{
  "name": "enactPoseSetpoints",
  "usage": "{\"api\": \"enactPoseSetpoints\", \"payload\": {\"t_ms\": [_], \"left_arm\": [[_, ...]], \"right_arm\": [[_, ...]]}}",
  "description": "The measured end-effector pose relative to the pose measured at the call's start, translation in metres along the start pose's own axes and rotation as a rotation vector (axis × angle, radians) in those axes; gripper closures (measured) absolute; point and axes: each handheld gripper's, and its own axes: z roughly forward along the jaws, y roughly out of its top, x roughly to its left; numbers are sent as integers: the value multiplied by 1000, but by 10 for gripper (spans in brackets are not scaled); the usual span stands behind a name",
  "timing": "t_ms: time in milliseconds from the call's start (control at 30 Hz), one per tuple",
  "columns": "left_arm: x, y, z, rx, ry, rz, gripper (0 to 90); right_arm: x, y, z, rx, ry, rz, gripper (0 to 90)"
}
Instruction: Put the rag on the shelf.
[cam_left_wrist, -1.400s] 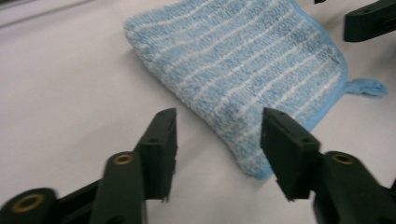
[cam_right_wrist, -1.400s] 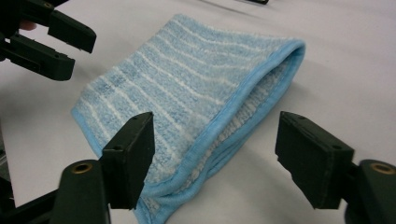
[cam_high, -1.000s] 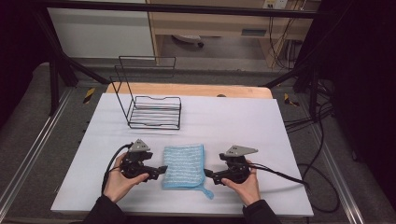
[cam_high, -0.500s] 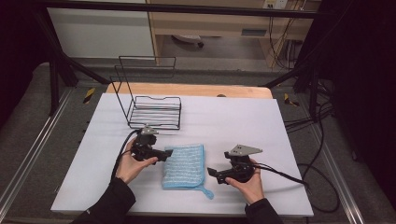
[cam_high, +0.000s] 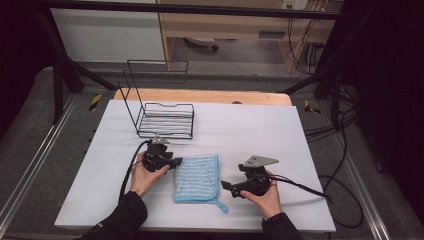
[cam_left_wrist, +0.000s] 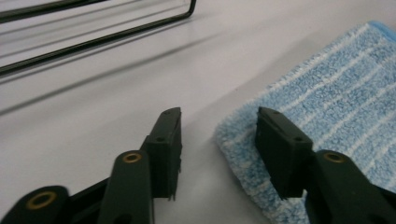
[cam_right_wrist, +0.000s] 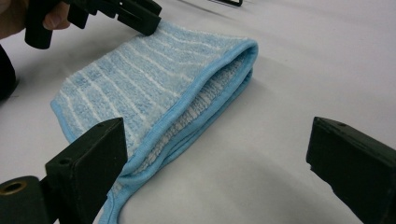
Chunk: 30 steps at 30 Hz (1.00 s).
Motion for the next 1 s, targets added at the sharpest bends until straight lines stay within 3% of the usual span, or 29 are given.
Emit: {"api": "enactPoseSetpoints", "payload": {"t_ms": [333,567,633,700,833,933,967,1000], "left_arm": [[-5,-3,6,10,-27,5,713],[-7,-6,8,2,-32,12,768],[-7,-6,9,-1,-34,13,782],[-6,-6,9,-1,-35,18,786],[-7,-7,9,-4,-33,28,790],[-7,-7,9,-5,-32,36,790],[-7,-7,9,-6,-30,40,790],[-8,-7,9,-7,-31,43,790]], "right_arm": [[-4,6,-2,-24,8,18,59],[-9,15,4,-32,10,33,23],[-7,28,9,-23,-21,37,35],[-7,32,12,-32,-12,23,33],[-7,51,28,-24,-27,5,111],[-11,58,44,-21,-30,27,198],[-17,57,55,-3,-38,62,261],[-17,57,55,-3,-38,62,261]]}}
